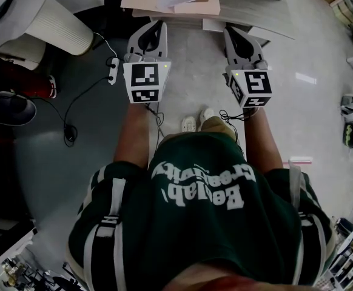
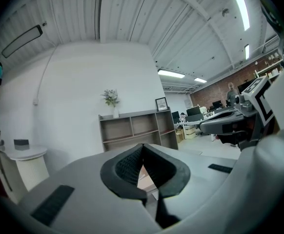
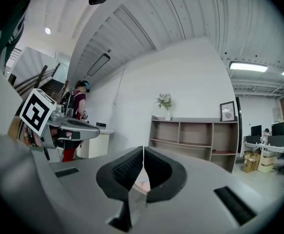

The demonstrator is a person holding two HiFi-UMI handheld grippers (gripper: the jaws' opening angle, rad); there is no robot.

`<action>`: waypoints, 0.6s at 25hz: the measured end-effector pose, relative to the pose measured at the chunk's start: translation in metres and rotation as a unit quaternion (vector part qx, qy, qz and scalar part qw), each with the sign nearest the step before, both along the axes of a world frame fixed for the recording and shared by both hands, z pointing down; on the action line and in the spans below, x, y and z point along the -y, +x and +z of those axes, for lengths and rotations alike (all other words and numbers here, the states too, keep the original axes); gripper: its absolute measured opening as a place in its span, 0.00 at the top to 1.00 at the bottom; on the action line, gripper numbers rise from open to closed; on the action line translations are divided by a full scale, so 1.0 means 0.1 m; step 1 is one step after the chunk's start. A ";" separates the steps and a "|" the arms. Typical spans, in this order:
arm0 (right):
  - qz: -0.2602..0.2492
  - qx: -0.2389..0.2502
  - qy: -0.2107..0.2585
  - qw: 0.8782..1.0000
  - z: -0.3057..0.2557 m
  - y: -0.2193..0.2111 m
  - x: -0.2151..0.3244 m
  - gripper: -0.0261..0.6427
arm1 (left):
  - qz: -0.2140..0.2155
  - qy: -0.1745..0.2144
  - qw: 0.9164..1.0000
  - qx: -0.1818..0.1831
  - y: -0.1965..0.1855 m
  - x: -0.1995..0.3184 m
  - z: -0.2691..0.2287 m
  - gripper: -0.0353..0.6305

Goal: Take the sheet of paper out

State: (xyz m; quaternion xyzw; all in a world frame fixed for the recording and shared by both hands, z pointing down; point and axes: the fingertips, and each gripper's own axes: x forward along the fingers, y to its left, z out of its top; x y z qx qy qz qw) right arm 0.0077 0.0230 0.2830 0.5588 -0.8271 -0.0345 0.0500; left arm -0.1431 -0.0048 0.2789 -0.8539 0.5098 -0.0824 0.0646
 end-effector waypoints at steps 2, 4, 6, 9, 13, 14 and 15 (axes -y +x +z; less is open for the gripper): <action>0.005 0.001 0.001 1.000 0.02 0.03 0.01 0.91 | -0.002 -0.003 1.000 0.005 0.01 0.02 0.04 0.92; 0.012 0.004 0.002 1.000 0.04 0.07 0.02 0.91 | -0.003 -0.005 1.000 0.010 0.04 0.02 0.07 0.92; 0.013 0.006 0.003 1.000 0.04 0.09 0.08 0.91 | -0.002 -0.005 1.000 0.015 0.06 0.04 0.07 0.92; 0.005 0.007 0.008 1.000 0.00 0.06 0.21 0.91 | -0.006 -0.005 1.000 0.020 0.06 0.14 0.06 0.92; -0.012 0.007 0.012 1.000 -0.02 0.03 0.43 0.91 | -0.014 -0.006 1.000 0.024 0.08 0.34 0.06 0.92; -0.014 0.007 0.012 1.000 -0.02 0.04 0.49 0.91 | -0.015 -0.006 1.000 0.024 0.10 0.40 0.06 0.92; -0.017 0.008 0.012 1.000 -0.02 0.05 0.57 0.91 | -0.016 -0.006 1.000 0.025 0.12 0.46 0.07 0.92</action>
